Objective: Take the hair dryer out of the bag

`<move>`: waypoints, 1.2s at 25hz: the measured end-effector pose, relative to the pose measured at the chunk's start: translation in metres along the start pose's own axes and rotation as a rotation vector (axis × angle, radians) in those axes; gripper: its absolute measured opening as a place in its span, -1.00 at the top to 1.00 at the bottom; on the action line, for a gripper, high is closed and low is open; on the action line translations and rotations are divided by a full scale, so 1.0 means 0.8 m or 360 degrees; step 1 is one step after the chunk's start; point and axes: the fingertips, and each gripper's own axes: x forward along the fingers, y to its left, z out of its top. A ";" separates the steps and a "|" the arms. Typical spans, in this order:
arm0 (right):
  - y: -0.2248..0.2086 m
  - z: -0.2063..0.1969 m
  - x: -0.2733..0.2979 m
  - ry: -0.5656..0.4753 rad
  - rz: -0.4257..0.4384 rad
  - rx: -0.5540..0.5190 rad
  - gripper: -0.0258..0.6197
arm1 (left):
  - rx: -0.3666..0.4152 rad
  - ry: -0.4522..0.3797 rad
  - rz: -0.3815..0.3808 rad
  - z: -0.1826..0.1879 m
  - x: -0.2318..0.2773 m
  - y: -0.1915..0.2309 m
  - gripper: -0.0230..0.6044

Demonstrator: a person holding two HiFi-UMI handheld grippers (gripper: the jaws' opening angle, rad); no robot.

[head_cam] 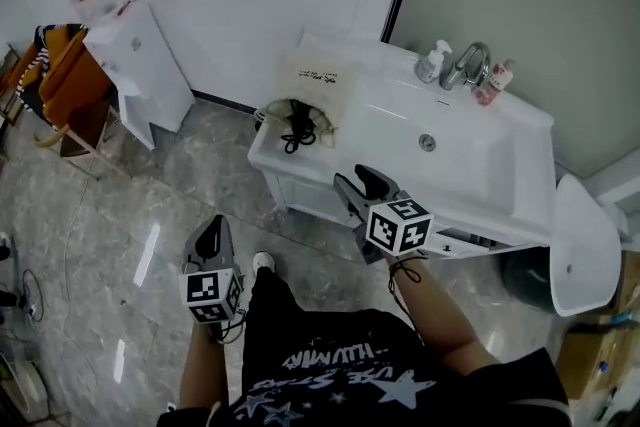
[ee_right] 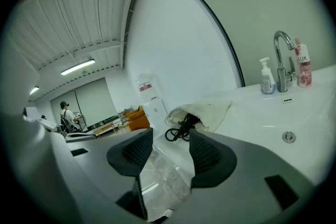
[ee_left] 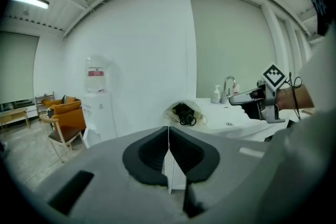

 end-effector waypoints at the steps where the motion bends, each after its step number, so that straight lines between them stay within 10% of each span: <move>1: 0.001 0.005 0.013 -0.0005 -0.0041 0.0008 0.28 | 0.0020 0.0001 -0.0059 0.008 0.019 0.010 0.86; 22: -0.034 0.026 0.251 0.0289 -0.0656 0.0281 0.25 | 0.0534 0.0004 -0.0950 0.071 0.283 0.058 0.76; 30: -0.064 0.013 0.276 0.0444 -0.0723 0.0296 0.24 | 0.0598 0.0088 -0.1049 0.051 0.332 0.020 0.40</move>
